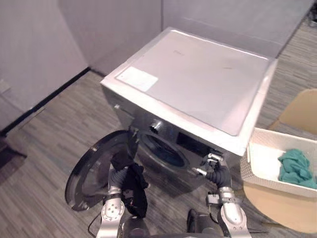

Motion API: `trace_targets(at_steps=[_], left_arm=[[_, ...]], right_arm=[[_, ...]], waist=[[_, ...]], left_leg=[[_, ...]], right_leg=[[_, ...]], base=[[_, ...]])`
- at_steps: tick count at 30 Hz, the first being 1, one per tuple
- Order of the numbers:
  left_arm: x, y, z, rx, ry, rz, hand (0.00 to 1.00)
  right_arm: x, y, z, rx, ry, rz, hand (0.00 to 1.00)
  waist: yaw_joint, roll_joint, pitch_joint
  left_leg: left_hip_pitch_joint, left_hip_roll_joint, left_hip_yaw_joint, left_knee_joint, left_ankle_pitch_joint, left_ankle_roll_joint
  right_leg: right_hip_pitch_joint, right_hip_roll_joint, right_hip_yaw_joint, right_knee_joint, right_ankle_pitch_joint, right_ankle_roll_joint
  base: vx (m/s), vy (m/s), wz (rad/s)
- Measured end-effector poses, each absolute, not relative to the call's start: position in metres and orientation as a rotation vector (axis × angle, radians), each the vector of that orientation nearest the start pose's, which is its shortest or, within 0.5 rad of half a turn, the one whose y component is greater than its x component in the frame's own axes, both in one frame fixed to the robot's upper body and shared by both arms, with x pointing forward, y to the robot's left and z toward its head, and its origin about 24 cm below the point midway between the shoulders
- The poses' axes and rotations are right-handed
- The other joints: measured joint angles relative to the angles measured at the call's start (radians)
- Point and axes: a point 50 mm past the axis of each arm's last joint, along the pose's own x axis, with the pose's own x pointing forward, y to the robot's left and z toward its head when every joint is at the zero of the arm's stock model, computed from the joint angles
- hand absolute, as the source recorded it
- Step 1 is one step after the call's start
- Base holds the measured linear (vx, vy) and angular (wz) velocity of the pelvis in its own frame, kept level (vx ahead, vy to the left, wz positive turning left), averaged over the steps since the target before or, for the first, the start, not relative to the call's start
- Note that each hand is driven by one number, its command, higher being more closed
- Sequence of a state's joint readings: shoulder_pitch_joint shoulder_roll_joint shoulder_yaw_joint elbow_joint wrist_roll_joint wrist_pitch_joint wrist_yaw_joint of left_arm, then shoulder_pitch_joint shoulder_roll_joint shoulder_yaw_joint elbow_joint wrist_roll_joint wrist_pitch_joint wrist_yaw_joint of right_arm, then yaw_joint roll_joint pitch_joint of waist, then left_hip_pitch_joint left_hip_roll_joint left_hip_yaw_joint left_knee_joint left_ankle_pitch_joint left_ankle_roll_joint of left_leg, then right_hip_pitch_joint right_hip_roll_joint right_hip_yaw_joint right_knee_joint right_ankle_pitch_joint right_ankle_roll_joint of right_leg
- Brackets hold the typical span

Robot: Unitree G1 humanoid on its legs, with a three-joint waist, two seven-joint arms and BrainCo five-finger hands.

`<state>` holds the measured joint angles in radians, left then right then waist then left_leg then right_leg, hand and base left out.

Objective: Pick up the laundry basket with both hands and put the clothes into the washing machine.

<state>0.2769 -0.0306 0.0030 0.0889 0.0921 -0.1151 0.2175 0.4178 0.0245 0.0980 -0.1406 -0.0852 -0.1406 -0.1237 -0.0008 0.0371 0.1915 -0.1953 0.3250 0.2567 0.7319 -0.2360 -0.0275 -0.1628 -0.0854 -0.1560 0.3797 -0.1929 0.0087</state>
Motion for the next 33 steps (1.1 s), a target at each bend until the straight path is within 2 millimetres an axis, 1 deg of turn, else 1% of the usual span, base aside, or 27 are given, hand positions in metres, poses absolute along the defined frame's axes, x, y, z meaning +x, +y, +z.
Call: trace_targets(at_steps=[1,2,3,4,5,6,8,10,12,13,14,15,16,18,19,21,22,24,26,27,28,29,30,31,33], left_arm=[[0.185,0.169,-0.026,0.088,0.238,0.278,1.00],[0.186,0.170,-0.028,0.091,0.245,0.276,1.00],[0.185,0.170,-0.030,0.092,0.256,0.277,1.00],[0.185,0.170,-0.031,0.092,0.260,0.277,1.00],[0.183,0.172,-0.036,0.101,0.282,0.280,1.00],[0.182,0.173,-0.043,0.111,0.322,0.275,1.00],[0.182,0.174,-0.048,0.119,0.348,0.270,1.00],[0.184,0.174,-0.046,0.120,0.340,0.266,1.00],[0.192,0.173,-0.041,0.114,0.310,0.263,1.00],[0.201,0.172,-0.032,0.112,0.267,0.264,1.00],[0.208,0.172,-0.025,0.111,0.232,0.267,1.00],[0.216,0.171,-0.016,0.103,0.192,0.266,1.00],[0.226,0.168,-0.005,0.082,0.140,0.266,1.00],[0.244,0.163,0.011,0.033,0.071,0.262,1.00],[0.248,0.160,0.015,0.015,0.056,0.250,1.00],[0.266,0.150,0.035,-0.076,-0.017,0.235,1.00],[0.270,0.148,0.041,-0.101,-0.036,0.233,1.00],[0.287,0.143,0.066,-0.189,-0.125,0.229,1.00],[0.295,0.141,0.081,-0.251,-0.177,0.230,1.00],[0.304,0.139,0.098,-0.306,-0.228,0.218,1.00],[0.308,0.138,0.105,-0.330,-0.248,0.217,1.00],[0.314,0.138,0.117,-0.380,-0.281,0.217,1.00],[0.317,0.138,0.124,-0.404,-0.297,0.217,1.00],[0.322,0.141,0.137,-0.436,-0.331,0.224,1.00],[0.329,0.142,0.155,-0.467,-0.378,0.216,1.00]], right_arm=[[0.166,-0.151,0.003,-0.055,0.124,-0.139,0.00],[0.164,-0.155,-0.004,-0.059,0.154,-0.148,0.00],[0.162,-0.162,-0.014,-0.067,0.200,-0.167,0.00],[0.161,-0.166,-0.021,-0.077,0.229,-0.175,0.00],[0.161,-0.175,-0.038,-0.096,0.306,-0.188,0.00],[0.157,-0.182,-0.055,-0.102,0.396,-0.208,0.00],[0.146,-0.190,-0.072,-0.104,0.489,-0.238,0.00],[0.142,-0.194,-0.077,-0.106,0.520,-0.263,0.00],[0.148,-0.195,-0.076,-0.107,0.508,-0.270,0.00],[0.157,-0.195,-0.075,-0.108,0.492,-0.278,0.00],[0.163,-0.196,-0.072,-0.109,0.476,-0.286,0.00],[0.167,-0.196,-0.070,-0.111,0.460,-0.300,0.00],[0.173,-0.197,-0.066,-0.113,0.442,-0.311,0.00],[0.183,-0.196,-0.062,-0.116,0.423,-0.329,0.00],[0.185,-0.196,-0.061,-0.115,0.419,-0.333,0.00],[0.192,-0.196,-0.056,-0.116,0.397,-0.352,0.00],[0.195,-0.195,-0.054,-0.114,0.389,-0.352,0.00],[0.208,-0.193,-0.046,-0.101,0.348,-0.362,0.00],[0.215,-0.198,-0.037,-0.099,0.305,-0.389,0.00],[0.221,-0.200,-0.028,-0.069,0.261,-0.418,0.00],[0.223,-0.202,-0.026,-0.053,0.245,-0.431,0.00],[0.229,-0.204,-0.017,-0.035,0.198,-0.447,0.00],[0.232,-0.205,-0.012,-0.021,0.173,-0.454,0.00],[0.237,-0.206,-0.004,0.004,0.129,-0.463,0.00],[0.242,-0.207,0.007,0.035,0.069,-0.470,0.00]], waist=[[0.001,-0.005,0.003],[0.006,-0.009,0.005],[0.014,-0.010,0.005],[0.014,-0.005,0.003],[0.015,0.000,0.007],[0.008,-0.016,0.004],[0.003,-0.032,0.008],[0.002,-0.038,0.024],[-0.001,-0.039,0.050],[-0.006,-0.040,0.087],[-0.008,-0.042,0.111],[-0.008,-0.043,0.125],[-0.010,-0.040,0.152],[-0.009,-0.046,0.201],[-0.011,-0.048,0.212],[-0.009,-0.051,0.245],[-0.008,-0.052,0.252],[-0.008,-0.054,0.290],[-0.009,-0.059,0.305],[-0.009,-0.067,0.321],[-0.009,-0.075,0.326],[-0.008,-0.084,0.331],[-0.009,-0.087,0.332],[-0.012,-0.093,0.337],[-0.015,-0.094,0.338]], left_leg=[[-0.003,-0.016,-0.014,-0.022,-0.020,0.009],[-0.007,-0.042,-0.034,-0.094,-0.038,0.020],[0.002,-0.070,-0.072,-0.197,-0.037,0.019],[0.017,-0.082,-0.091,-0.267,-0.022,0.011],[0.041,-0.095,-0.105,-0.302,0.007,-0.078],[0.045,-0.113,-0.091,-0.307,0.008,-0.076],[0.045,-0.134,-0.081,-0.312,0.009,-0.071],[0.032,-0.154,-0.070,-0.293,0.006,-0.066],[-0.008,-0.167,-0.061,-0.251,0.003,-0.060],[-0.035,-0.167,-0.062,-0.215,-0.008,-0.043],[-0.070,-0.167,-0.062,-0.174,-0.019,-0.029],[-0.114,-0.166,-0.065,-0.129,-0.034,-0.025],[-0.164,-0.161,-0.067,-0.078,-0.073,-0.017],[-0.247,-0.149,-0.078,0.051,-0.123,-0.011],[-0.272,-0.148,-0.082,0.086,-0.137,-0.007],[-0.398,-0.140,-0.101,0.216,-0.179,0.002],[-0.433,-0.136,-0.106,0.247,-0.190,0.006],[-0.575,-0.125,-0.134,0.369,-0.215,0.005],[-0.668,-0.116,-0.152,0.447,-0.228,0.002],[-0.754,-0.112,-0.172,0.519,-0.240,0.003],[-0.788,-0.110,-0.177,0.545,-0.242,0.002],[-0.856,-0.100,-0.186,0.597,-0.251,-0.001],[-0.891,-0.095,-0.193,0.622,-0.254,-0.001],[-0.946,-0.088,-0.203,0.665,-0.259,-0.002],[-1.017,-0.081,-0.219,0.719,-0.265,-0.006]], right_leg=[[-0.001,0.000,0.019,0.000,-0.001,0.000],[-0.001,-0.002,0.041,0.000,-0.001,0.001],[-0.004,-0.001,0.065,0.011,-0.005,0.011],[-0.014,0.002,0.072,0.026,-0.009,0.026],[-0.026,0.007,0.098,0.051,-0.016,0.052],[-0.024,-0.008,0.103,0.044,-0.009,0.065],[-0.019,-0.032,0.107,0.033,-0.001,0.080],[-0.048,-0.057,0.105,0.058,0.003,0.089],[-0.095,-0.078,0.106,0.111,0.002,0.090],[-0.124,-0.089,0.103,0.148,-0.002,0.096],[-0.158,-0.095,0.106,0.186,-0.011,0.105],[-0.198,-0.103,0.106,0.224,-0.026,0.106],[-0.246,-0.111,0.105,0.276,-0.056,0.112],[-0.323,-0.124,0.110,0.392,-0.099,0.113],[-0.347,-0.128,0.111,0.428,-0.112,0.112],[-0.467,-0.140,0.123,0.555,-0.152,0.111],[-0.500,-0.139,0.126,0.584,-0.157,0.109],[-0.631,-0.141,0.132,0.701,-0.185,0.106],[-0.717,-0.142,0.137,0.777,-0.206,0.104],[-0.800,-0.142,0.141,0.852,-0.223,0.099],[-0.835,-0.142,0.146,0.880,-0.232,0.100],[-0.902,-0.136,0.153,0.932,-0.241,0.095],[-0.936,-0.131,0.154,0.955,-0.244,0.092],[-0.991,-0.124,0.160,0.997,-0.249,0.090],[-1.060,-0.118,0.163,1.051,-0.257,0.086]], base=[[0.06,0.032,-0.65],[0.06,0.092,-0.61],[0.06,0.131,-0.62],[0.04,0.187,-0.67],[0.05,0.163,-0.45],[0.05,0.160,-0.34],[0.07,0.129,-0.01],[0.04,0.129,-0.07],[-0.01,0.081,-0.13],[-0.08,0.037,-0.01],[-0.15,0.029,0.05],[-0.15,0.015,0.09],[-0.18,0.013,0.07],[-0.20,0.017,0.04],[-0.18,0.011,0.14],[-0.20,0.010,0.15],[-0.21,0.012,0.07],[-0.16,0.002,0.10],[-0.14,-0.015,0.07],[-0.12,-0.037,0.07],[-0.12,-0.060,0.02],[-0.08,-0.059,-0.06],[-0.12,-0.087,-0.13],[-0.09,-0.071,-0.13],[-0.10,-0.086,-0.06]])
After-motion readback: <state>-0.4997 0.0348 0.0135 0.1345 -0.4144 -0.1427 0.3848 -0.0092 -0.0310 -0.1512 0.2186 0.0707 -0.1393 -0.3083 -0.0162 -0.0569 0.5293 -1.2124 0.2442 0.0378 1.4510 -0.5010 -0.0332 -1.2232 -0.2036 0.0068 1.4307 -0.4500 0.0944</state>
